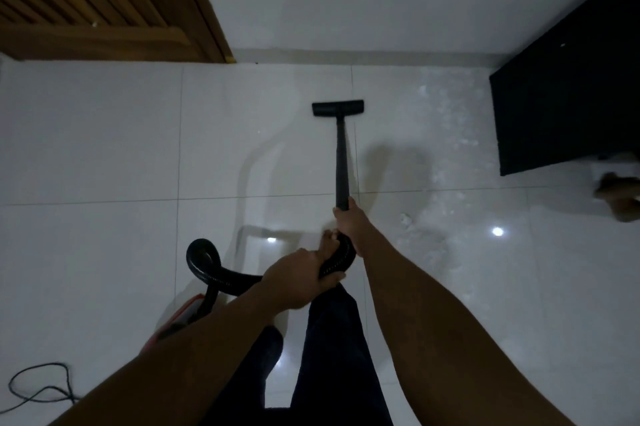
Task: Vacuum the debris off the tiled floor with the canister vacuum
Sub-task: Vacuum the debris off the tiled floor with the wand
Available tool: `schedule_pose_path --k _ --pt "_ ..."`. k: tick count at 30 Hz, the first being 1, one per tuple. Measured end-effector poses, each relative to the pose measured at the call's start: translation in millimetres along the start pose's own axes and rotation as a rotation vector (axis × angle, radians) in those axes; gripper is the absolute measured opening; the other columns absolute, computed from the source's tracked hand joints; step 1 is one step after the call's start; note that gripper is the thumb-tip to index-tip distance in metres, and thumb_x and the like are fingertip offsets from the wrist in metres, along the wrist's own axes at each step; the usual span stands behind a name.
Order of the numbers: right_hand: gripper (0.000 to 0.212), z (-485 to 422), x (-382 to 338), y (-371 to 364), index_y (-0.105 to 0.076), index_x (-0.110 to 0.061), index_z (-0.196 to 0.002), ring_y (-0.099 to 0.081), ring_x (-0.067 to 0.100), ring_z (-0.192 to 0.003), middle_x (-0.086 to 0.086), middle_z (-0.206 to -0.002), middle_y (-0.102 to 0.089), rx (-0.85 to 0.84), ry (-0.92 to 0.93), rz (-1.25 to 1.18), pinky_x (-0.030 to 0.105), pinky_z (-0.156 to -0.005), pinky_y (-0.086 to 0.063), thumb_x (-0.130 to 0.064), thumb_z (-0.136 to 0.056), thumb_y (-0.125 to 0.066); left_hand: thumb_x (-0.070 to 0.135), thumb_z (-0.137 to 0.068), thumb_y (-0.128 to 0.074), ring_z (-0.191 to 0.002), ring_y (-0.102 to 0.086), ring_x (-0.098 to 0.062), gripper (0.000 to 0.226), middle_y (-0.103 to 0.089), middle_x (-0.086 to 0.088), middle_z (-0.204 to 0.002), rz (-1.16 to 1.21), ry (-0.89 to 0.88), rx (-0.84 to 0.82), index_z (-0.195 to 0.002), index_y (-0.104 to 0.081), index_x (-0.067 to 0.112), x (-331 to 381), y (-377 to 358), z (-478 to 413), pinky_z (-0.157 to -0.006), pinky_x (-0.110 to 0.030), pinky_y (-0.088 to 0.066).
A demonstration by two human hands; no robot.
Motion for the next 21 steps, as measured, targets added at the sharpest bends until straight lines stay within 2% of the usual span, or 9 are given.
schedule_pose_path --k 2,4,6,7,11,15,17,20,21 --pt "0.039 33.9 36.2 -24.1 -0.039 -0.017 -0.145 -0.05 0.015 -0.048 0.009 -0.075 -0.053 -0.004 0.009 -0.005 0.022 -0.04 -0.045 -0.02 -0.106 -0.045 0.054 -0.097 -0.051 -0.061 -0.057 -0.008 0.073 -0.062 0.004 -0.077 0.016 -0.059 -0.004 -0.157 -0.013 0.036 -17.8 -20.1 45.1 -0.067 -0.031 -0.055" --pt "0.038 58.5 65.7 -48.5 -0.042 -0.018 -0.142 -0.053 0.018 -0.048 0.011 -0.076 -0.055 -0.009 0.0 -0.024 0.029 -0.046 -0.052 -0.023 -0.104 -0.048 0.056 -0.096 -0.051 -0.059 -0.057 -0.005 0.07 -0.061 0.007 -0.075 0.021 -0.089 0.005 -0.156 -0.02 0.037 -38.4 -40.5 79.2 -0.066 -0.029 -0.054" --pt "0.04 75.6 95.0 -69.6 -0.044 -0.019 -0.14 -0.06 0.022 -0.059 0.013 -0.085 -0.061 -0.002 0.015 0.054 0.04 -0.064 -0.062 -0.028 -0.102 -0.05 0.057 -0.095 -0.05 -0.065 -0.062 -0.007 0.069 -0.068 0.002 -0.083 -0.008 -0.115 0.008 -0.156 -0.022 0.038 -53.3 -60.8 110.8 -0.068 -0.027 -0.054" --pt "0.041 85.4 106.1 -77.9 -0.043 -0.019 -0.141 -0.06 0.022 -0.063 0.012 -0.087 -0.061 -0.004 0.024 0.075 0.04 -0.069 -0.062 -0.029 -0.102 -0.049 0.057 -0.095 -0.051 -0.067 -0.063 -0.007 0.069 -0.069 0.001 -0.086 -0.01 -0.12 0.012 -0.155 -0.022 0.038 -59.1 -68.8 124.0 -0.069 -0.027 -0.054" --pt "0.031 126.0 140.2 -95.6 -0.044 -0.015 -0.135 -0.048 0.015 -0.049 0.008 -0.078 -0.051 -0.029 -0.022 -0.02 0.019 -0.038 -0.045 -0.023 -0.106 -0.046 0.057 -0.092 -0.053 -0.064 -0.064 -0.006 0.068 -0.068 0.005 -0.076 0.015 -0.136 0.018 -0.153 -0.028 0.041 -76.4 -95.0 166.0 -0.068 -0.028 -0.056" --pt "0.034 151.2 173.7 -106.8 -0.042 -0.013 -0.139 -0.05 0.014 -0.057 0.01 -0.087 -0.054 -0.021 -0.003 -0.002 0.017 -0.037 -0.043 -0.023 -0.107 -0.045 0.066 -0.085 -0.048 -0.066 -0.065 -0.006 0.069 -0.069 0.007 -0.078 -0.013 -0.185 0.07 -0.148 -0.035 0.04 -84.6 -123.9 196.7 -0.071 -0.031 -0.056" --pt "0.034 160.5 193.6 -110.9 -0.042 -0.012 -0.138 -0.051 0.014 -0.059 0.014 -0.096 -0.058 -0.02 -0.003 0.007 0.018 -0.043 -0.048 -0.024 -0.106 -0.045 0.064 -0.086 -0.049 -0.066 -0.064 -0.006 0.069 -0.067 0.006 -0.078 -0.069 -0.205 0.097 -0.149 -0.033 0.041 -87.2 -144.4 209.5 -0.071 -0.033 -0.056" --pt "0.038 167.0 220.9 -115.5 -0.044 -0.012 -0.138 -0.058 0.02 -0.063 0.013 -0.092 -0.058 -0.046 -0.015 -0.028 0.035 -0.066 -0.058 -0.027 -0.104 -0.047 0.064 -0.088 -0.048 -0.065 -0.062 -0.006 0.062 -0.064 0.006 -0.078 -0.107 -0.211 0.1 -0.144 -0.035 0.042 -93.4 -170.6 220.3 -0.069 -0.037 -0.057" --pt "0.036 174.2 233.5 -115.5 -0.044 -0.013 -0.137 -0.058 0.02 -0.061 0.013 -0.093 -0.058 -0.056 -0.02 -0.051 0.036 -0.065 -0.057 -0.028 -0.104 -0.047 0.066 -0.087 -0.045 -0.066 -0.062 -0.007 0.063 -0.063 0.006 -0.078 -0.143 -0.217 0.107 -0.144 -0.034 0.043 -92.9 -182.6 228.3 -0.07 -0.038 -0.057"
Point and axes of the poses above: each hand's wrist, its own z-axis away from the middle knuckle, its own y-axis out of the back of the hand, x = y × z, the point moved 1 cm from there along -z, towards the middle knuckle
